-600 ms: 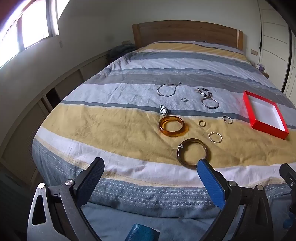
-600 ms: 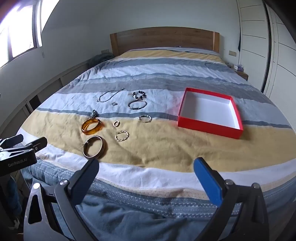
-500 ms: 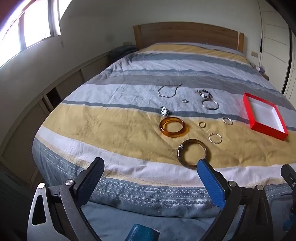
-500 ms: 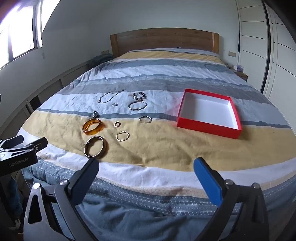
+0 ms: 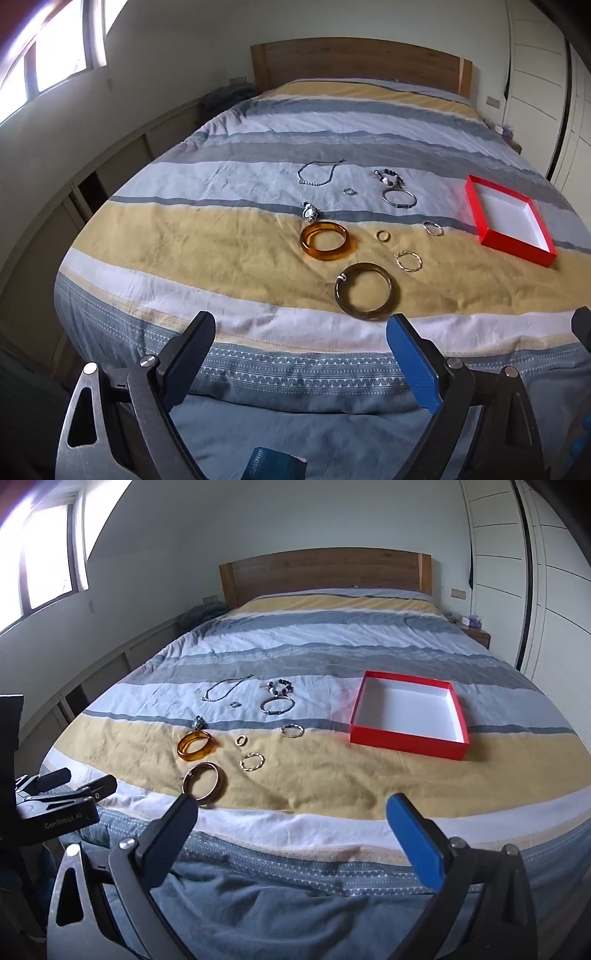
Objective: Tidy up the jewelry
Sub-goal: 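Move both tools toward the jewelry on the bed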
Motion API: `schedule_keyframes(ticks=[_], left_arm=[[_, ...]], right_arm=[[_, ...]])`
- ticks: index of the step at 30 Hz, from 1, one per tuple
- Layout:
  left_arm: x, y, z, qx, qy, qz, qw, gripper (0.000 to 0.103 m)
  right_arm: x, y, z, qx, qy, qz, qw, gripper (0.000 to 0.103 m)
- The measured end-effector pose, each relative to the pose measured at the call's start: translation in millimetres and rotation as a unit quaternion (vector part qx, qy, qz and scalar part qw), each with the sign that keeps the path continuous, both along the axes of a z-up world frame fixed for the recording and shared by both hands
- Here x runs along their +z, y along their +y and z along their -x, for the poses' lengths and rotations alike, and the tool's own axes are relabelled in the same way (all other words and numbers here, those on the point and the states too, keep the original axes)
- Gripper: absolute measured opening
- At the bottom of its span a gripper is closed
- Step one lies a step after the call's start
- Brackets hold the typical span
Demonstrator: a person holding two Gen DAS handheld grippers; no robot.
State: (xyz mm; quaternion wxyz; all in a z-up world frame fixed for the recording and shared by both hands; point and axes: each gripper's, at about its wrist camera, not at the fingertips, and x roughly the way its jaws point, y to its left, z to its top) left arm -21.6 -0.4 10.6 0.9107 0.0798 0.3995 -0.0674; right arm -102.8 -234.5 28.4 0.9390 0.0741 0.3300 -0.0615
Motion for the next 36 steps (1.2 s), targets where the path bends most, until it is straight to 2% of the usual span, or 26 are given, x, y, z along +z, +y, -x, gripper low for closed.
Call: schedule_keyframes(ticks=[4, 8, 17, 21, 27, 36], left_arm=[[0.8, -1.6, -1.4, -0.004, 0.009, -0.003, 0.9999, 0.093], [-0.3, -1.3, -3.9, -0.014, 0.017, 0.001, 0.9998, 0.093], [-5.2, -1.4, -6.8, -0.030, -0.003, 0.016, 0.9994, 0.093], [-14.7, -0.4, -9.7, -0.041, 0.003, 0.028, 0.9988, 0.093], [-24.0, -5.3, -16.6, -0.060, 0.014, 0.018, 0.9979, 0.094], [-40.6, -5.6, -30.4, -0.058, 0.035, 0.001, 0.9977, 0.095]], right_arm=[[-0.6, -1.5, -2.4, -0.007, 0.012, -0.003, 1.000, 0.103], [3.0, 3.3, -2.1, -0.009, 0.013, 0.015, 1.000, 0.103], [2.8, 15.5, -11.6, -0.002, 0.017, 0.047, 0.999, 0.103], [-5.3, 16.5, -18.4, 0.004, 0.029, 0.048, 0.998, 0.103], [-19.5, 14.3, -28.9, 0.006, 0.044, 0.042, 0.998, 0.103], [-42.0, 11.9, -48.6, 0.020, 0.064, 0.035, 0.997, 0.103]])
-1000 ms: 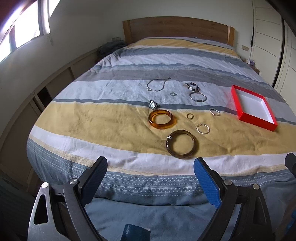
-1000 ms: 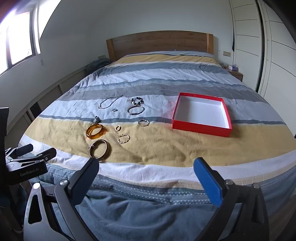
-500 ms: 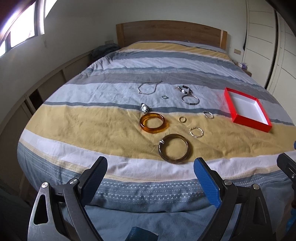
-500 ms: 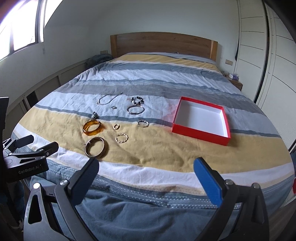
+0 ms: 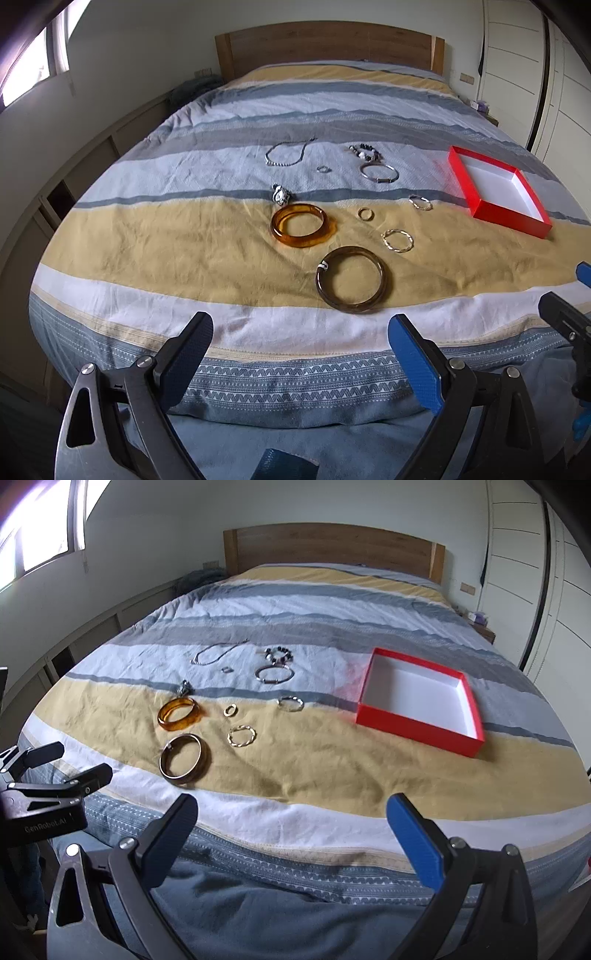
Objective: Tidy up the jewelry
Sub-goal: 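Move both tools toward the jewelry on the bed, then grasp the dark brown bangle with the left tool while the right tool grasps a twisted silver hoop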
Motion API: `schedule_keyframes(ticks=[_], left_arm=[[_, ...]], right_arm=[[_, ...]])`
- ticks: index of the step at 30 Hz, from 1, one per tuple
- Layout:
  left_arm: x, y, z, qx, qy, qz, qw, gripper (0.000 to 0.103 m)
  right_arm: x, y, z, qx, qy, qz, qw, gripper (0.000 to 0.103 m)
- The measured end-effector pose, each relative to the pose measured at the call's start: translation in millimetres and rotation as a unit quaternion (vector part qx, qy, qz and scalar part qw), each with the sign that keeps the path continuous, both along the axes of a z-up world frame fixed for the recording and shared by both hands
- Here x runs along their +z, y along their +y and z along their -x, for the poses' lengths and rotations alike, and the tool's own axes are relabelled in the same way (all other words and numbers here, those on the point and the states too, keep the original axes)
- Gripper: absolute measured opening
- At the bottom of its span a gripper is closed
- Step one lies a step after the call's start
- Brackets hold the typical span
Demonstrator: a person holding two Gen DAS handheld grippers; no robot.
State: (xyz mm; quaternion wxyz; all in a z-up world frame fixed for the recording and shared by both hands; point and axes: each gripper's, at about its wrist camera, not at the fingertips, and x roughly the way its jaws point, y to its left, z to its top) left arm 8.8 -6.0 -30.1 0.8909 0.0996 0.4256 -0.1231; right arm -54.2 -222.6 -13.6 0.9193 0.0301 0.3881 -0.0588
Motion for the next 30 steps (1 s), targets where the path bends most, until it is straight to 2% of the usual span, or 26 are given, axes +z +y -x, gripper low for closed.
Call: schedule_keyframes(ticks=[6, 12, 18, 21, 27, 30], left_arm=[[-12.7, -0.1, -11.9, 0.010, 0.002, -0.013, 0.9999, 0.094], [-26.9, 3.7, -25.0, 0.007, 0.014, -0.009, 0.9998, 0.093], [-38.2, -0.1, -42.3, 0.005, 0.045, -0.026, 0.9986, 0.093], [-44.2, 0.3, -55.3, 0.011, 0.063, -0.021, 0.9977, 0.093], [-57.4, -5.6, -82.2, 0.008, 0.090, -0.009, 0.9959, 0.093], [-67.8, -13.7, -95.2, -0.003, 0.103, -0.011, 0.9946, 0.084]], right_arm=[[-16.5, -3.0, -16.2, 0.007, 0.014, -0.009, 1.000, 0.103], [-26.0, -4.7, -30.1, 0.022, 0.003, -0.004, 1.000, 0.103], [-46.6, -16.9, -56.5, 0.007, 0.069, -0.040, 0.997, 0.103], [-57.8, -23.5, -69.4, -0.003, 0.097, -0.052, 0.994, 0.102], [-72.6, -21.4, -95.9, 0.012, 0.121, -0.071, 0.990, 0.102], [-76.2, -16.2, -113.1, 0.024, 0.126, -0.072, 0.989, 0.101]])
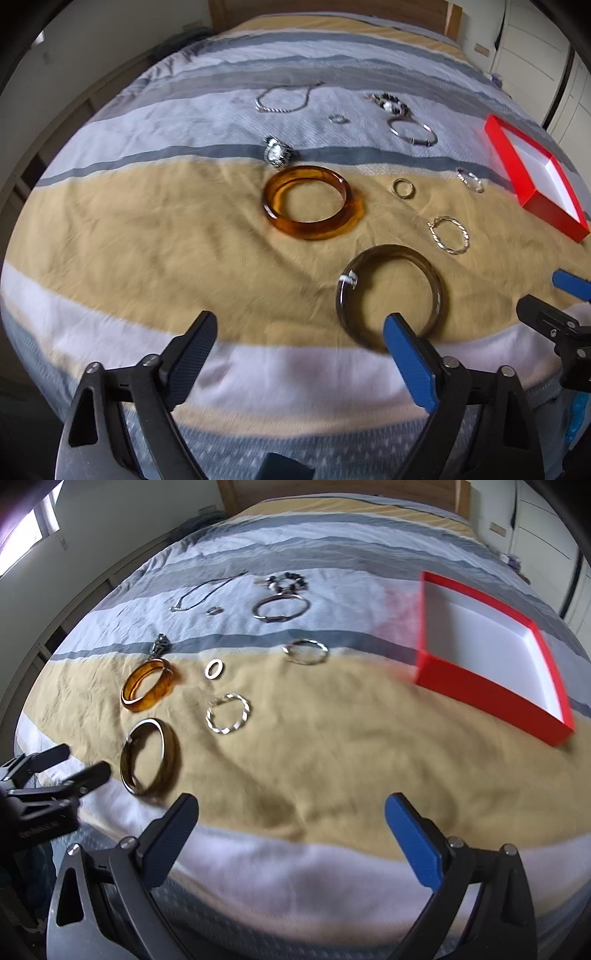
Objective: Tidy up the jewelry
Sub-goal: 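Grasp the dark brown bangle with the left tool while the right tool grasps a twisted silver hoop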
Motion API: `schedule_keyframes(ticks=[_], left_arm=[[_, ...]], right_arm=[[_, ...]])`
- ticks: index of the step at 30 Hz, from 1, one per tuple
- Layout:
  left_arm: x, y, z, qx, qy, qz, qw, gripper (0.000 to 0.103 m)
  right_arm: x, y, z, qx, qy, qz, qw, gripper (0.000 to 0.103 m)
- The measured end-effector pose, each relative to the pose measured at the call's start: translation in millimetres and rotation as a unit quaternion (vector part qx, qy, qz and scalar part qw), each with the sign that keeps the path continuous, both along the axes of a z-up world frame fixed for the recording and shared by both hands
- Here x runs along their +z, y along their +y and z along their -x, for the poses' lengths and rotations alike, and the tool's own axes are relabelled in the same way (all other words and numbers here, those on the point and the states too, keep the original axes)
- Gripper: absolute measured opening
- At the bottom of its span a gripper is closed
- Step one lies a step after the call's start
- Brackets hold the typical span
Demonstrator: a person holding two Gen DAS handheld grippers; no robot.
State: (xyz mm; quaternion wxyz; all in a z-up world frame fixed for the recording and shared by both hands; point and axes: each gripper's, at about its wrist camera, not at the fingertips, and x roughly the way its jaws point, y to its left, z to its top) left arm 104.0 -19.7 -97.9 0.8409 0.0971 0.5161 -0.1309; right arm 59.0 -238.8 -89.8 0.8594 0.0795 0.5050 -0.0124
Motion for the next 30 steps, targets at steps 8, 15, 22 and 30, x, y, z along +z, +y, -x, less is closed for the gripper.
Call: schedule_keyframes(ticks=[8, 15, 22, 30], left_arm=[[-43.2, -8.8, -28.9, -0.020, 0.047, -0.016, 0.9985, 0.085], [-55.9, -4.8, -41.9, -0.023, 0.071, -0.021, 0.9970, 0.102], [-56.2, -10.4, -42.1, -0.034, 0.045, -0.038, 0.9976, 0.098], [-43.0, -26.4, -26.7, -0.063, 0.020, -0.040, 0.9970, 0.036]], right_arm=[[-13.0, 11.9, -44.3, 0.022, 0.010, -0.011, 1.000, 0.099], [-30.4, 24.0, -74.6, 0.040, 0.023, -0.004, 0.999, 0.074], [-32.8, 34.4, -83.8, 0.065, 0.021, 0.018, 0.998, 0.053], [-30.9, 27.9, -77.4, 0.073, 0.019, 0.003, 0.997, 0.036]])
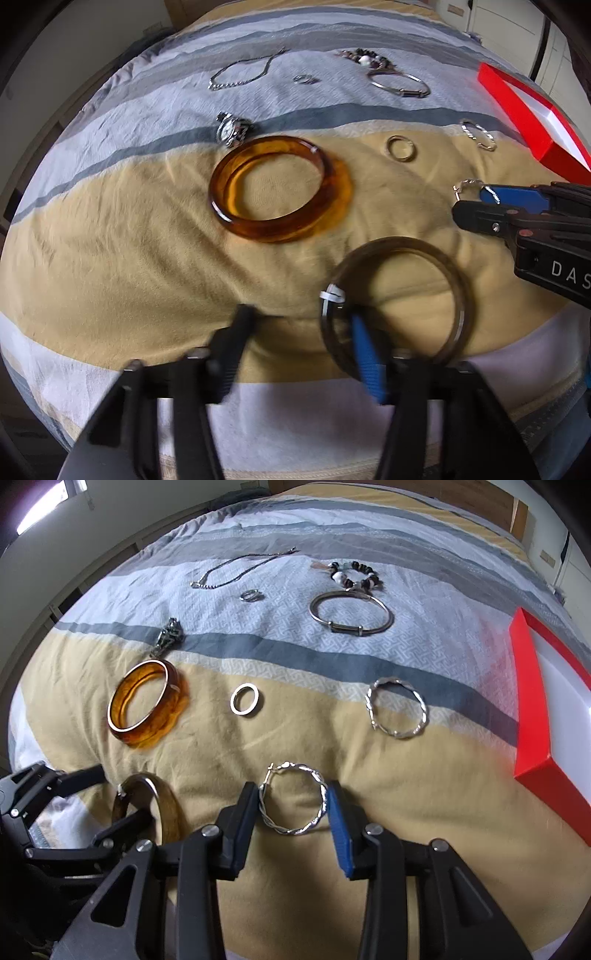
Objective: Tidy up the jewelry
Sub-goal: 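Grasp the dark brown bangle with the left tool while the right tool grasps a twisted silver hoop, then lower both items into the red box and open both tools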
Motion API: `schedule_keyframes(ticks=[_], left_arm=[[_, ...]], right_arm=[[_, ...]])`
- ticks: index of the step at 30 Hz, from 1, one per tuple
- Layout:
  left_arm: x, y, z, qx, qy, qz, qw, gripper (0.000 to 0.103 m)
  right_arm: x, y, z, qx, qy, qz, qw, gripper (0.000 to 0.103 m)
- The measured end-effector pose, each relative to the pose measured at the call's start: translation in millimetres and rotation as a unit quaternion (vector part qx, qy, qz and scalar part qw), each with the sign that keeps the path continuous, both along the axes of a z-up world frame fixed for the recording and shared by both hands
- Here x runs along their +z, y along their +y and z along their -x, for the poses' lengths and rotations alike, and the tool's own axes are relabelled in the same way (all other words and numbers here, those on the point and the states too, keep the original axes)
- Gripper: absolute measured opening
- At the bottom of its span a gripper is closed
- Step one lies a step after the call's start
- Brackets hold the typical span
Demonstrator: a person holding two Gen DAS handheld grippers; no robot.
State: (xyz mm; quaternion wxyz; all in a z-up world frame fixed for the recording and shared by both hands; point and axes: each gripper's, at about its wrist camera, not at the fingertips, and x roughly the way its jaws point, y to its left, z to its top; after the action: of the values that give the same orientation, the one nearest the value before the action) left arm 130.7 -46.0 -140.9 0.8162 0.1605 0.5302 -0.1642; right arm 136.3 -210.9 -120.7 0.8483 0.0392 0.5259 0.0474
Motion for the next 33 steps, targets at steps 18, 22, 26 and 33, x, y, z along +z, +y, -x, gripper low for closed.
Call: schedule_keyframes(ticks=[18, 22, 26, 33], left_arm=[[73.2, -5.3, 15.8, 0.031, -0.037, 0.068, 0.9965, 0.008], [97.6, -34.0, 17.3, 0.007, -0.049, 0.091, 0.9947, 0.008], [117.6, -76.5, 18.2, -0.021, -0.056, 0.110, 0.9921, 0.008], [129.3, -182.8, -3.9, -0.073, -0.058, 0.126, 0.9876, 0.008]], right_arm=[[55.0, -50.9, 58.8, -0.047, -0.056, -0.045, 0.996, 0.035], [73.3, -85.9, 73.7, -0.075, -0.080, -0.042, 0.993, 0.035], [89.7, -134.8, 84.0, -0.112, -0.102, -0.032, 0.988, 0.035], [98.5, -227.1, 78.4, -0.170, -0.113, -0.006, 0.979, 0.035]])
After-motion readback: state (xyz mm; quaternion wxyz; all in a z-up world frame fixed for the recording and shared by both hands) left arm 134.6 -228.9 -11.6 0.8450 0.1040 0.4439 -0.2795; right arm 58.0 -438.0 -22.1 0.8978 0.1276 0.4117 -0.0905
